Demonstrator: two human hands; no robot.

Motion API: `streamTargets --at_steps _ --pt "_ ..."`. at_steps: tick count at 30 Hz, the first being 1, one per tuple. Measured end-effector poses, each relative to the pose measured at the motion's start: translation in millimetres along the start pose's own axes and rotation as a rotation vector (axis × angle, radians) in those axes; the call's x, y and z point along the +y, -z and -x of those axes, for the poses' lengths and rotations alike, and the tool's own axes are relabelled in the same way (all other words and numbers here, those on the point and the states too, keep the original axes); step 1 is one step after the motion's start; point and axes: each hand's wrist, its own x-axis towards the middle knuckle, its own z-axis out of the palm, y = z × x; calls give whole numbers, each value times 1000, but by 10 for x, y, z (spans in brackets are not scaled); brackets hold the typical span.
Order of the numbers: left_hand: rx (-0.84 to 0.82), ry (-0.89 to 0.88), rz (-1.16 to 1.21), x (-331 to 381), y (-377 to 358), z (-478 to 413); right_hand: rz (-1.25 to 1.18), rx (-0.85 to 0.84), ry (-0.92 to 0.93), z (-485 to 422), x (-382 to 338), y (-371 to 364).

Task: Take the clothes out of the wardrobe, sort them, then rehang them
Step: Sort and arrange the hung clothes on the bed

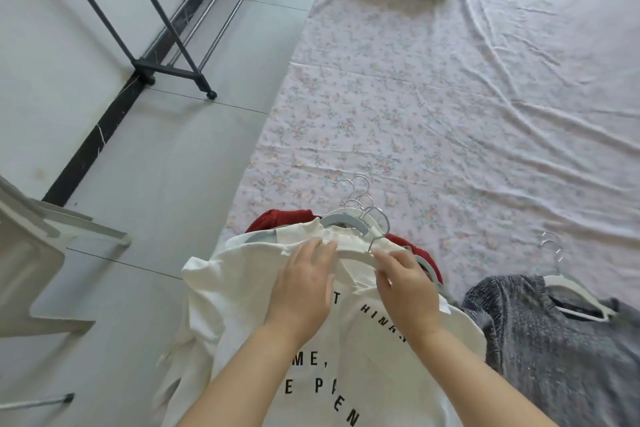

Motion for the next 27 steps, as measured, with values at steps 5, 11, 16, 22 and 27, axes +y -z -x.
streamTargets --at_steps 5,11,16,22,27 --pt "117 -191 -90 253 229 214 19 224 80 450 -266 550" --pt "211 -344 35 621 519 503 16 352 33 951 -500 1192" --pt "189 -532 88 1038 575 821 86 448 -40 1558 -465 1704" --pt "174 -729 142 1879 355 1530 147 595 -117 2644 -188 2268" --pt "22 -855 105 2733 27 2414 162 680 -248 3865 107 2852"
